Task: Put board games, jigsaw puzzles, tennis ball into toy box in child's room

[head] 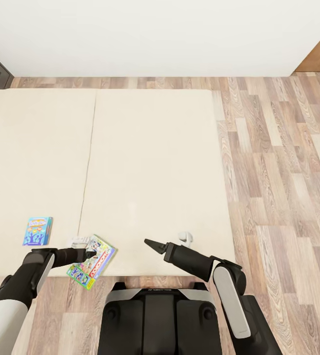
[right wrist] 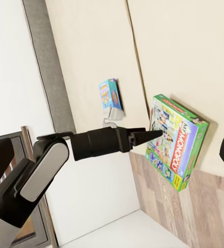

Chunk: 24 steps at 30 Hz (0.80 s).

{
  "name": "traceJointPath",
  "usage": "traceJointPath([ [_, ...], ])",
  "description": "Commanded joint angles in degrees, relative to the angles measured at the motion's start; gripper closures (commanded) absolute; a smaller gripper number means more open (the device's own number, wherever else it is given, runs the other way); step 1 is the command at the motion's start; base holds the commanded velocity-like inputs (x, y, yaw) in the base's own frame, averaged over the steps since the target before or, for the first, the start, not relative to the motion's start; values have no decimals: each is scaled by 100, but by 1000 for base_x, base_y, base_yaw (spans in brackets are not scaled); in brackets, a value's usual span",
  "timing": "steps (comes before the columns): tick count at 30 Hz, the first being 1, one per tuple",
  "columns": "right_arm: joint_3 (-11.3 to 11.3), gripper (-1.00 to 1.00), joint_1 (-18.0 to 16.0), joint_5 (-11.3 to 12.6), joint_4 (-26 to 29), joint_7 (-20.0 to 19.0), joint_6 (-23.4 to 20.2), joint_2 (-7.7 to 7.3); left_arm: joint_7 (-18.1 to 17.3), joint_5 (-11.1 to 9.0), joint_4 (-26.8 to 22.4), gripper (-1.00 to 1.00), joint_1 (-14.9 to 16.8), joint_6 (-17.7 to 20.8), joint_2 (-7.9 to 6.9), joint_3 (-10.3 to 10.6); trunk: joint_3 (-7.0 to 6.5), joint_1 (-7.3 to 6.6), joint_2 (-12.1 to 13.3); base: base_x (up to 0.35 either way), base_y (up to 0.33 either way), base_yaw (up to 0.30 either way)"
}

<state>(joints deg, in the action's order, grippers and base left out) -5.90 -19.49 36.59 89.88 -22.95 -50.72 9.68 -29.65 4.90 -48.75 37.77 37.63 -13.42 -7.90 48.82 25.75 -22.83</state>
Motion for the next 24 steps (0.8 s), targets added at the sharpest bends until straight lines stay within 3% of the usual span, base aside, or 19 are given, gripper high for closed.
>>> traceJointPath([
  [1, -3, -100, -2, -20, 3, -26, -25, 2, -51, 52, -7, -100, 2, 24, 0, -18, 6, 3, -9, 0, 0, 0],
  [19, -77, -100, -2, -20, 3, -17, -25, 3, -66, 55, -47, -100, 1, 231, -27, -31, 6, 3, -9, 0, 0, 0],
  [24, -71, -100, -2, -26, -10, -20, -25, -7, -86, 54, -47, -100, -3, 356, -98, -34, 6, 3, -9, 0, 0, 0],
])
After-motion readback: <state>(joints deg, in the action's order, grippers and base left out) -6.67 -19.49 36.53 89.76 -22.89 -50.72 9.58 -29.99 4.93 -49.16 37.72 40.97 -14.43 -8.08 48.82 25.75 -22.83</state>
